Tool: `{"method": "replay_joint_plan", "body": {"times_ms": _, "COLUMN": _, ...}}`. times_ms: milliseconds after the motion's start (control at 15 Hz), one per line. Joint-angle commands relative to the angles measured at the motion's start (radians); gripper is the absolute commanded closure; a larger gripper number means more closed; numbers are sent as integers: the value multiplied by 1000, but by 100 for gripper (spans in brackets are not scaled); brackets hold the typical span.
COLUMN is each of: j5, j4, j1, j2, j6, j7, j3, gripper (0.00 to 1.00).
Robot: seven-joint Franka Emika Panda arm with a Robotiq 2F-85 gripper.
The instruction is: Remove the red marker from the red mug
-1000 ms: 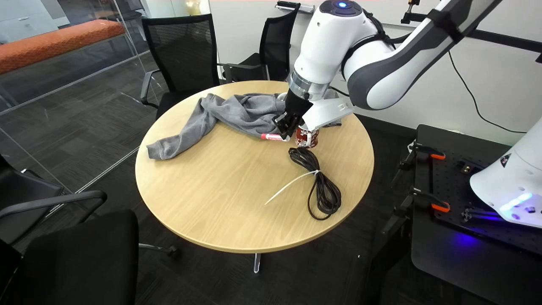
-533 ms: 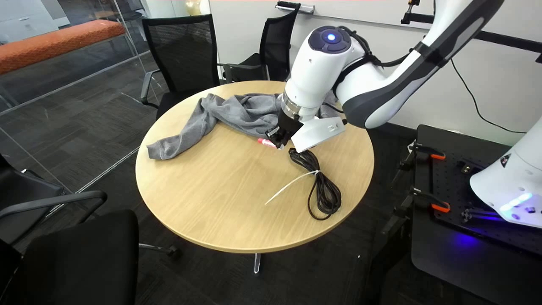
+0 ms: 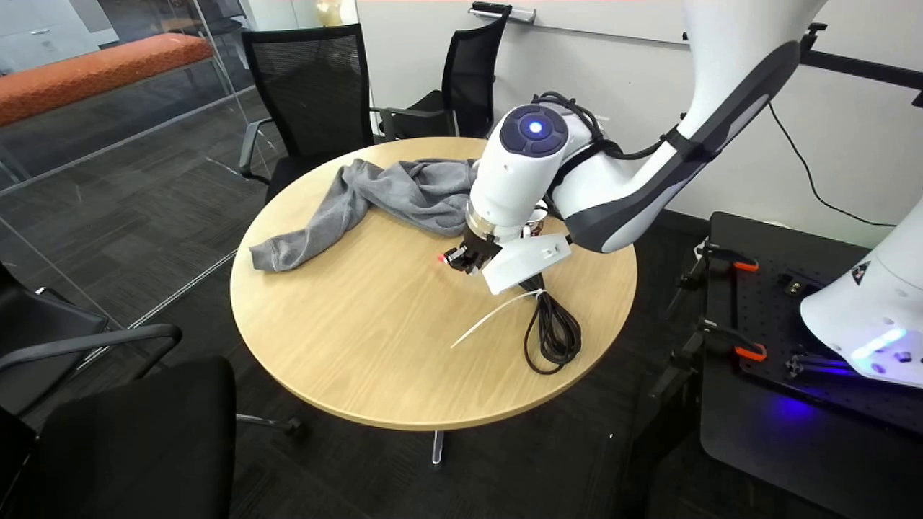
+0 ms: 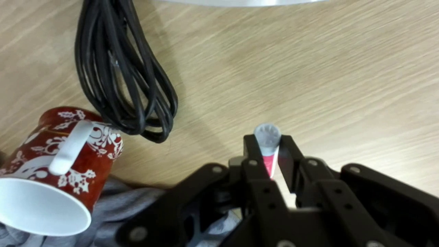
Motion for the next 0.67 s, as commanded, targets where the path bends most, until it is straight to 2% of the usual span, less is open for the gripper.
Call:
{"method": "replay_joint_plan", "body": {"times_ms": 0, "j5": 3, "j4": 53, "j1": 9, "j2": 63, "j6": 10, "j7": 15, "j3": -12, "gripper": 95}}
{"method": "replay_joint_plan", "body": {"times_ms": 600, "j5": 33, "j4": 110, "j1": 10, "j2": 133, "j6": 7, "j7": -9, "j3": -8, "gripper": 95}}
